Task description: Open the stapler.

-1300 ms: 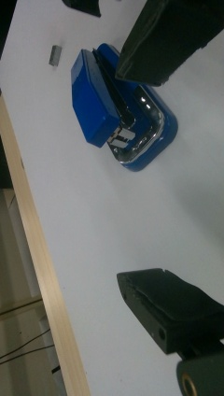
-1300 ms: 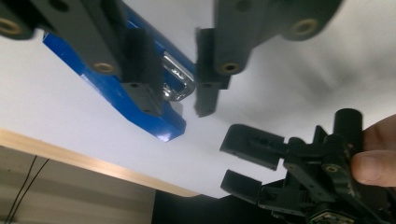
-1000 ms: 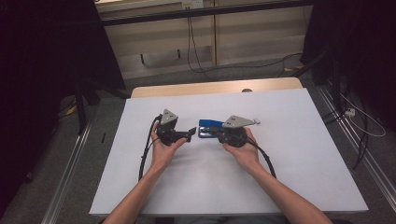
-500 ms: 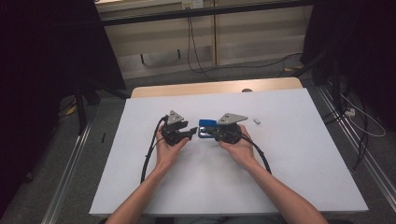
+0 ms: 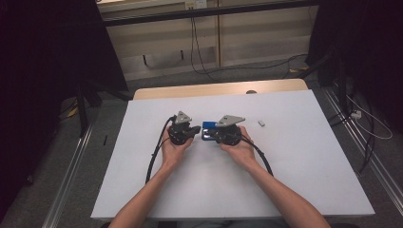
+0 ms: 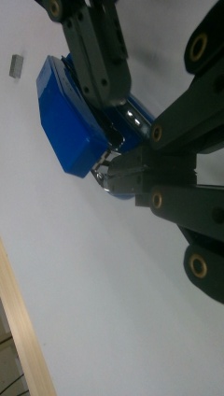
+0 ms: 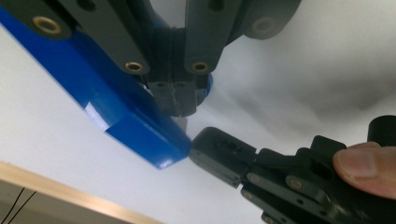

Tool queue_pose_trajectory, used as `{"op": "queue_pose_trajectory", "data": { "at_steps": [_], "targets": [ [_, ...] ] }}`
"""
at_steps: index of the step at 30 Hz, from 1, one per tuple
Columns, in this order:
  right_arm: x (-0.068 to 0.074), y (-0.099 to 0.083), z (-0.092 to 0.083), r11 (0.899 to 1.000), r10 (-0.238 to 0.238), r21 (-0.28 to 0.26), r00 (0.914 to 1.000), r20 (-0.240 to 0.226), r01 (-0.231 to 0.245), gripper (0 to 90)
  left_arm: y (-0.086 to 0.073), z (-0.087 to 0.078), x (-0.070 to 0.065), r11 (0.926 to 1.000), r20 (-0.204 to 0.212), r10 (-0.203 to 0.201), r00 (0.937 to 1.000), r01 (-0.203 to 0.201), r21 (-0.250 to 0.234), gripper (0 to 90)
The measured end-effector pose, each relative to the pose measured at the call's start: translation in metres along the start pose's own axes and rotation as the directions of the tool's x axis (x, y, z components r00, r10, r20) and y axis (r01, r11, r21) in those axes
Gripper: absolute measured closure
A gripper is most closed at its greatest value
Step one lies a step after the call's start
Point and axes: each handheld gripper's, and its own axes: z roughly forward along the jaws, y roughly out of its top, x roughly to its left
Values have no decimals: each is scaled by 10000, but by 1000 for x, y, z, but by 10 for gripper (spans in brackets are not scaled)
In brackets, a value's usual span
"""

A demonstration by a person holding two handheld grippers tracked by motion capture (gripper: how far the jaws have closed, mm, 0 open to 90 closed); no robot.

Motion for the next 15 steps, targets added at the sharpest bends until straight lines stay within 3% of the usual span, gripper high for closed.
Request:
{"op": "queue_pose_trajectory", "data": {
  "at_steps": [9,15],
  "targets": [
    [-3,0,5,9998,81,199,10000,31,-81,900,2,5,-1,9999,-72,94,9999,-93,109,900],
    [-4,-2,10,9991,78,414,10000,51,-80,900,1,8,0,9999,-53,-161,9999,160,-36,900]
  ]
}}
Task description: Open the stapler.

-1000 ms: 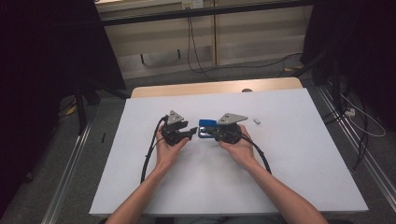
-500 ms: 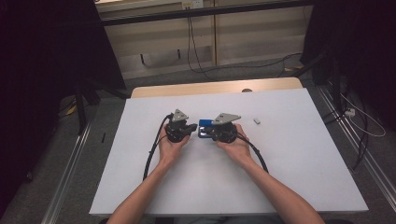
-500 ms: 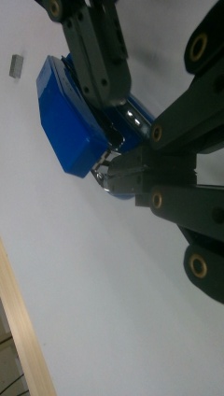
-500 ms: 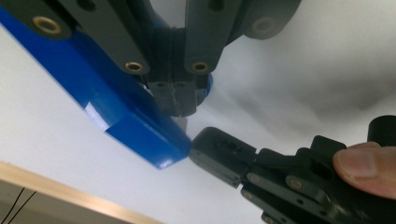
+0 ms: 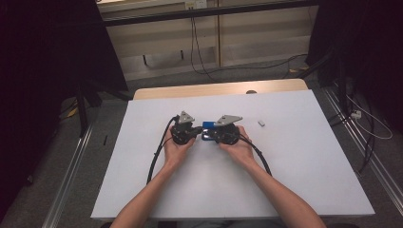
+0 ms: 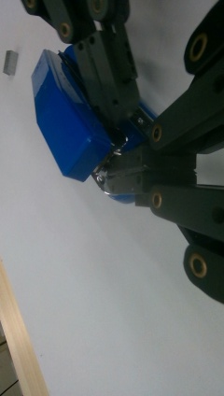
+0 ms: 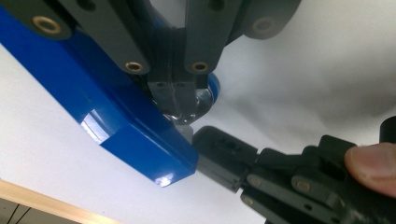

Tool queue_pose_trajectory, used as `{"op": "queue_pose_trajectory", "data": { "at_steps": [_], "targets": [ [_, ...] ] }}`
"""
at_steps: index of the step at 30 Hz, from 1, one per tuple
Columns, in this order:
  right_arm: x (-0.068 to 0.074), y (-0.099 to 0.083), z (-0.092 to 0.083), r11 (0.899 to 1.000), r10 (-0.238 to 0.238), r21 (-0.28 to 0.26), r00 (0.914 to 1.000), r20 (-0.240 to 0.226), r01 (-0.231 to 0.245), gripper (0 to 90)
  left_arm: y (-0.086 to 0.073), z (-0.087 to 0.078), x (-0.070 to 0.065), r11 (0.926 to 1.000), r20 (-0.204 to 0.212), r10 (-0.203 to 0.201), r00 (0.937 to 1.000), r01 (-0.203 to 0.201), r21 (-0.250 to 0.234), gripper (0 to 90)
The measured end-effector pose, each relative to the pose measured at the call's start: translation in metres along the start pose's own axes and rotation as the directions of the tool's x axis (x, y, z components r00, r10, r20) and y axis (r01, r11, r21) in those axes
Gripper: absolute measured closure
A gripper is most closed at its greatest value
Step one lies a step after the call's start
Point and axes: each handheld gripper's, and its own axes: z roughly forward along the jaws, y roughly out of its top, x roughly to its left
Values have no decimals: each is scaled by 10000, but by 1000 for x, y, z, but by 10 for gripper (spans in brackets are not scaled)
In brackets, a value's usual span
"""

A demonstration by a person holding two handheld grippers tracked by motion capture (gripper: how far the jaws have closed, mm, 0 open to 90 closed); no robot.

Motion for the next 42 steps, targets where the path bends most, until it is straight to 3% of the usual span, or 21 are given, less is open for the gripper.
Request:
{"op": "queue_pose_trajectory", "data": {
  "at_steps": [30,42],
  "targets": [
    [2,1,-1,9997,-134,196,9998,175,131,900,6,-3,-1,9995,136,-135,9998,139,-296,900],
    [5,2,0,9996,-213,172,9998,47,212,900,10,-7,-2,9984,260,-164,9995,178,-541,900]
  ]
}}
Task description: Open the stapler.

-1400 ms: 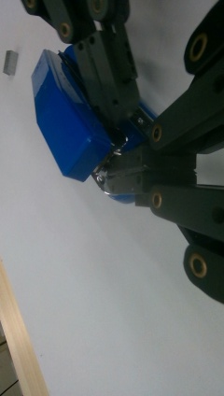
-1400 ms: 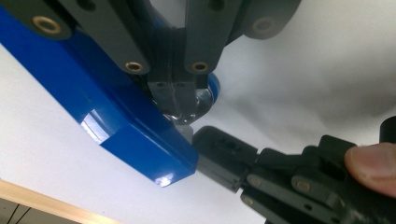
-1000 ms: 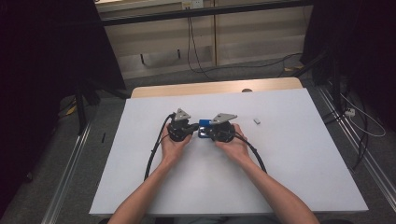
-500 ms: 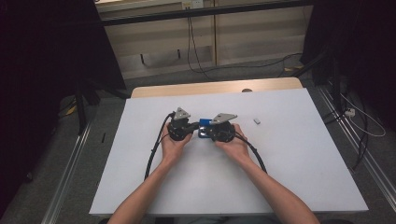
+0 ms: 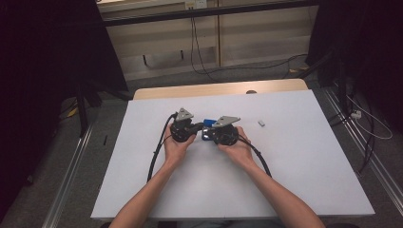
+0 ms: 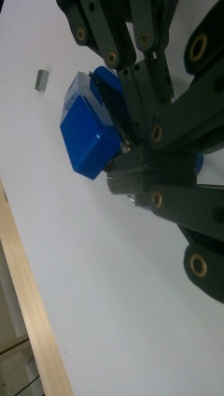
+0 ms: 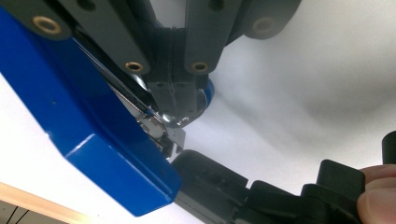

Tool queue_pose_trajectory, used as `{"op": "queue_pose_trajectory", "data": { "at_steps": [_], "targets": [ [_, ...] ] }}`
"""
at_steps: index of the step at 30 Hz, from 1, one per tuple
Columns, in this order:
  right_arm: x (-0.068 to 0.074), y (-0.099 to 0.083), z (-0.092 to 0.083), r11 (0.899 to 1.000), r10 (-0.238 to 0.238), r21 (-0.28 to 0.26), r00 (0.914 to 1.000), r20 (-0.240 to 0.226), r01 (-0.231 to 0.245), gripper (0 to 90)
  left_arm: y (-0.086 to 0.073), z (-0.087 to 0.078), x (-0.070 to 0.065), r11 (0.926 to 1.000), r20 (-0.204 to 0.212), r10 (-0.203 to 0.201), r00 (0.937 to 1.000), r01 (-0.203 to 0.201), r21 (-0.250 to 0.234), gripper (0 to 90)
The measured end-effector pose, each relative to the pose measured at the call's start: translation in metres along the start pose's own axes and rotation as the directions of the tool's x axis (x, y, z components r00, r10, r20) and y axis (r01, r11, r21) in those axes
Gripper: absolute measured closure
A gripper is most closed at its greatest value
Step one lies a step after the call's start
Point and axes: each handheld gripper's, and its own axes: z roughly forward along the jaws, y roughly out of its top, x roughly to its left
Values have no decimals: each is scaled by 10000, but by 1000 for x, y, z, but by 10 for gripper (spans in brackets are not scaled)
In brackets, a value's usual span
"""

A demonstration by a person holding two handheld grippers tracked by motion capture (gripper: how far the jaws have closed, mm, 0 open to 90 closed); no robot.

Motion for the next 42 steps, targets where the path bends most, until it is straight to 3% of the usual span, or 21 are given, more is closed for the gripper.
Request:
{"op": "queue_pose_trajectory", "data": {
  "at_steps": [19,28,36,38,42],
  "targets": [
    [-2,-1,-4,9999,-93,123,9998,200,91,900,6,-3,-2,9996,143,-35,9999,39,-286,900],
    [-1,-1,-4,9996,-291,15,9996,7,291,900,8,-4,-3,9992,175,-19,9998,26,-387,900],
    [0,4,-12,9990,-158,-419,9992,362,173,900,10,-5,-5,9986,123,2,9999,4,-520,900],
    [-2,5,-15,9982,124,-599,9988,464,-96,900,10,-6,-5,9982,269,-106,9996,121,-585,900],
    [0,6,-14,9971,73,-765,9977,670,-21,900,12,-6,-6,9982,268,-75,9996,90,-588,900]
  ]
}}
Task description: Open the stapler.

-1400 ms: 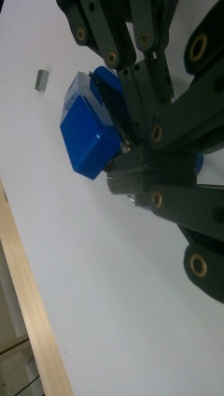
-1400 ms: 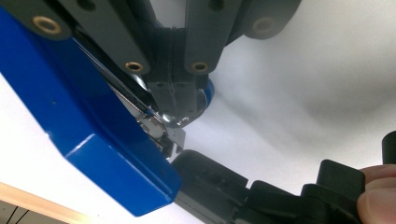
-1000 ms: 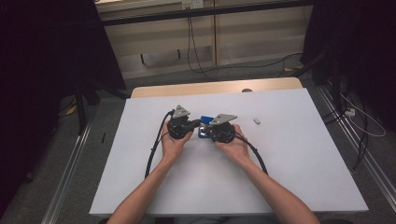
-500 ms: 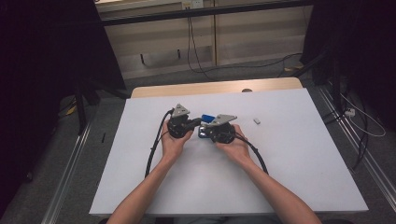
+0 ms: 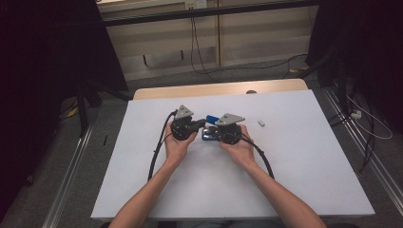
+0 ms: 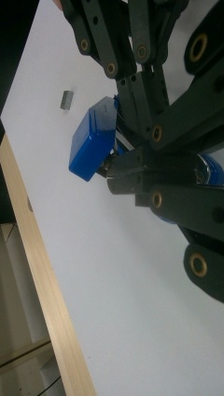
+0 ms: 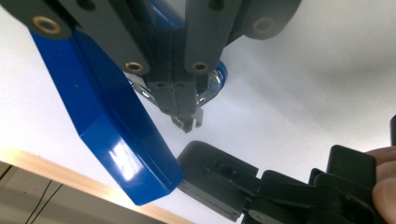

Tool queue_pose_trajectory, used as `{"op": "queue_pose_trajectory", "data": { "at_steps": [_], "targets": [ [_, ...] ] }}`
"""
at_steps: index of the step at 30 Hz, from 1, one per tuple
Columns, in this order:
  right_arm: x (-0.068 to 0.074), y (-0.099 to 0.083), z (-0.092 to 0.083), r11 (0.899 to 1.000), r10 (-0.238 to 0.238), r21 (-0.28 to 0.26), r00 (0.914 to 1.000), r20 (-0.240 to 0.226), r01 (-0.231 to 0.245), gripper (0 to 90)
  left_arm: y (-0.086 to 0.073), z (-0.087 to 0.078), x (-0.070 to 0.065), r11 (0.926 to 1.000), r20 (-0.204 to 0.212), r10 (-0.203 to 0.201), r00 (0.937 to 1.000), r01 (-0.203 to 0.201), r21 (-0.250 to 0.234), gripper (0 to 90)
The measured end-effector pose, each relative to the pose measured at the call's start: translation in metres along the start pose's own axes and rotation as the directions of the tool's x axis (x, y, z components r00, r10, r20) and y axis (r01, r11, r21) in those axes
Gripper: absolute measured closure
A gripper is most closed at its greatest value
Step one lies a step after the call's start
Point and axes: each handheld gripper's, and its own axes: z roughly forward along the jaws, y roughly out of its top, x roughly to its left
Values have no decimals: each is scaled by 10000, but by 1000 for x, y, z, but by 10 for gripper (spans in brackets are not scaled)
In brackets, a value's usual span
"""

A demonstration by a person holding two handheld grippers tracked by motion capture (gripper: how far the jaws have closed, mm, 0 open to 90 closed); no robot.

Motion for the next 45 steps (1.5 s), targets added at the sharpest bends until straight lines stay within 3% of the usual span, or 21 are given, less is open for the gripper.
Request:
{"op": "queue_pose_trajectory", "data": {
  "at_steps": [10,14,19,24,26,29,32,37,45],
  "targets": [
    [1,-2,5,9999,-3,-132,9991,435,9,900,2,-1,-2,9999,46,-64,10000,65,-102,900],
    [2,1,4,9988,-22,-486,9978,670,55,900,4,-2,-4,9998,129,-155,9998,157,-145,900],
    [2,-2,6,9996,78,-273,9949,1007,-51,900,3,-1,-3,9999,-16,-108,9999,108,-29,900],
    [2,-1,5,9994,103,-353,9944,1049,-66,900,-1,1,0,9998,-128,-190,9997,191,33,900],
    [1,-1,4,9994,74,-343,9945,1048,-38,900,-3,5,0,9996,42,-141,9999,140,254,900],
    [1,-1,4,9994,69,-340,9944,1052,-34,900,-5,8,2,9991,-37,-120,9999,122,411,900],
    [1,-1,3,9994,98,-354,9945,1047,-61,900,-7,9,5,9989,184,-242,9995,234,406,900],
    [1,-1,4,9994,71,-332,9946,1034,-37,900,-8,10,8,9985,101,-293,9995,288,459,900],
    [1,-1,4,9994,93,-343,9950,998,-59,900,-9,13,4,9984,60,57,10000,-60,557,900]
  ]
}}
